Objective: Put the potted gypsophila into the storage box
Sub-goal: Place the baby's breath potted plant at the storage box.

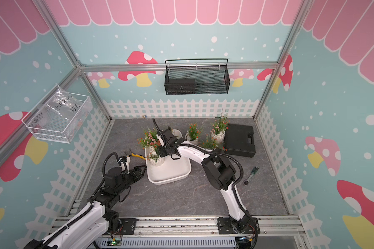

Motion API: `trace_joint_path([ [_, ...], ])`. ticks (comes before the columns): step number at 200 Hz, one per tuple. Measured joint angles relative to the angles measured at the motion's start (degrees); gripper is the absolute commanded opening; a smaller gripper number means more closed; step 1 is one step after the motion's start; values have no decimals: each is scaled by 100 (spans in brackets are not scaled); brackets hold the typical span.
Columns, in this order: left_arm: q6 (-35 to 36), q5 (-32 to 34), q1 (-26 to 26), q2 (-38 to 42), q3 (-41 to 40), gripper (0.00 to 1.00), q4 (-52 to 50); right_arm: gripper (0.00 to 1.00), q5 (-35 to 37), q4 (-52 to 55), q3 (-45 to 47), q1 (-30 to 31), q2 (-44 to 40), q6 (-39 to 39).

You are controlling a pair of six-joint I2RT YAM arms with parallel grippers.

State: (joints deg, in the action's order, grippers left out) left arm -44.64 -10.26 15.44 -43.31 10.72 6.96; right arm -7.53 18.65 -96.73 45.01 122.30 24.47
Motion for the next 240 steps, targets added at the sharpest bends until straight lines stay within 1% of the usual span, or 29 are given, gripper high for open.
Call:
trace_joint_path([
  [44, -15, -31, -11, 111, -42, 57, 63, 32, -90, -57, -52, 9, 0, 52],
  [69, -15, -31, -44, 166, -46, 58, 63, 37, -96, -74, -52, 9, -2, 70],
  [83, -15, -31, -66, 203, -46, 58, 59, 39, -90, -197, 116, 9, -114, 92],
  [117, -13, -50, -76, 319, -46, 60, 57, 42, -63, -398, 977, 11, -988, 138],
  [155, 48, -157, -81, 461, -46, 62, 17, 43, 144, -848, 1943, -2, -2389, 155],
  [175, 138, -175, -81, 691, -46, 62, -101, 44, 254, -984, 2326, -42, -2929, 153],
  [195, 195, -114, -48, 1003, -44, 62, -289, 44, 321, -994, 2627, -164, -3272, 138],
  [216, 199, 155, 251, 1241, -11, 61, -470, 44, 369, -841, 2820, -358, -3501, 107],
  [229, 199, 415, 647, 1235, 92, 61, -555, 44, 372, -671, 2863, -492, -3604, 66],
  [240, 212, 667, 1108, 1108, 269, 62, -625, 44, 363, -535, 2881, -608, -3685, 24],
])
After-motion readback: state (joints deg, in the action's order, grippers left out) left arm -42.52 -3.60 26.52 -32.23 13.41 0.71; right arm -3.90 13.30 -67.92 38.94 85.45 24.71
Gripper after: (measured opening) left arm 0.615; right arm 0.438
